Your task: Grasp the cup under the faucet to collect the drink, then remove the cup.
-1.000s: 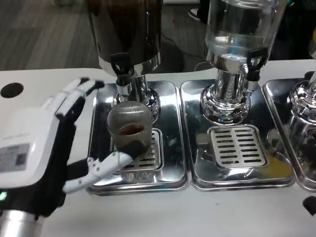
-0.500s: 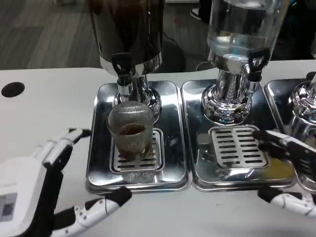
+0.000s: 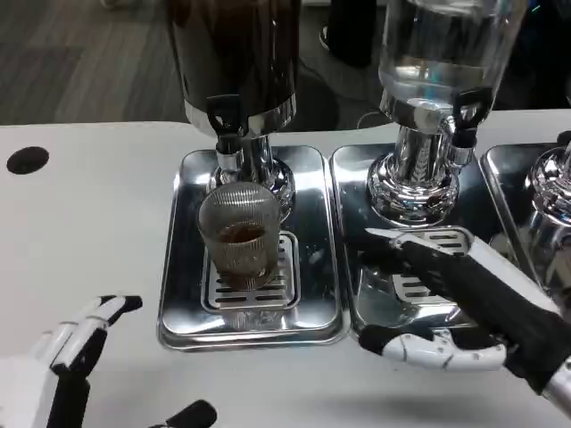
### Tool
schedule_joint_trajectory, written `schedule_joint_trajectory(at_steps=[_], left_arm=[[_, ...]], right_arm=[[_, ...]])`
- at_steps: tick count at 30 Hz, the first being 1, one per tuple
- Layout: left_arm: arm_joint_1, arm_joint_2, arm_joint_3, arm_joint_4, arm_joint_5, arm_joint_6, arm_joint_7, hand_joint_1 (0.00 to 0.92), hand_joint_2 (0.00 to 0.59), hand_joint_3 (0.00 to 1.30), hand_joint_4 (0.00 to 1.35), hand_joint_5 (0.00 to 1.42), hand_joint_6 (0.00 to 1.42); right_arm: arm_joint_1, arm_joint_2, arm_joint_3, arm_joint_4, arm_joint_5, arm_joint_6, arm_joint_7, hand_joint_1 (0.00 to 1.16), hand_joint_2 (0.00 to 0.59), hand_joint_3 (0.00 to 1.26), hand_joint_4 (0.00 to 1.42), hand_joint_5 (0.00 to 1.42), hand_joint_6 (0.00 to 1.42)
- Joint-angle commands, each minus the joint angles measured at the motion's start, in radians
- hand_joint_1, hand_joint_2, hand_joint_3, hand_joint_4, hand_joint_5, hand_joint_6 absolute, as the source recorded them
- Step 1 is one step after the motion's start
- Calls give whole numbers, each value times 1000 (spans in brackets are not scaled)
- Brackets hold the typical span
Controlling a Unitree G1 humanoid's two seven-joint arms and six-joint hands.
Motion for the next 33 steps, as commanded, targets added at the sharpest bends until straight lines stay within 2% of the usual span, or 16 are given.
schedule_joint_trajectory(at_steps=[1,8,11,18,33], left_arm=[[45,-8,17,25,-14,-47,36,0,26,269,202,290,482],[101,-17,29,51,-21,-107,72,0,26,269,209,295,483],[113,-21,36,55,-21,-124,77,0,25,269,210,297,484],[138,-29,53,49,-8,-150,82,0,25,269,211,301,485],[164,-44,88,24,21,-126,49,0,27,277,212,302,490]], right_arm=[[-33,47,39,-61,-78,70,-57,640,138,142,101,110,82],[-86,131,92,-71,-156,184,-122,664,135,117,77,74,46],[-101,150,106,-65,-170,211,-138,665,135,109,68,72,45],[-151,193,148,1,-227,236,-186,671,130,106,66,72,44],[-273,293,206,156,-321,255,-300,687,89,69,64,61,0]])
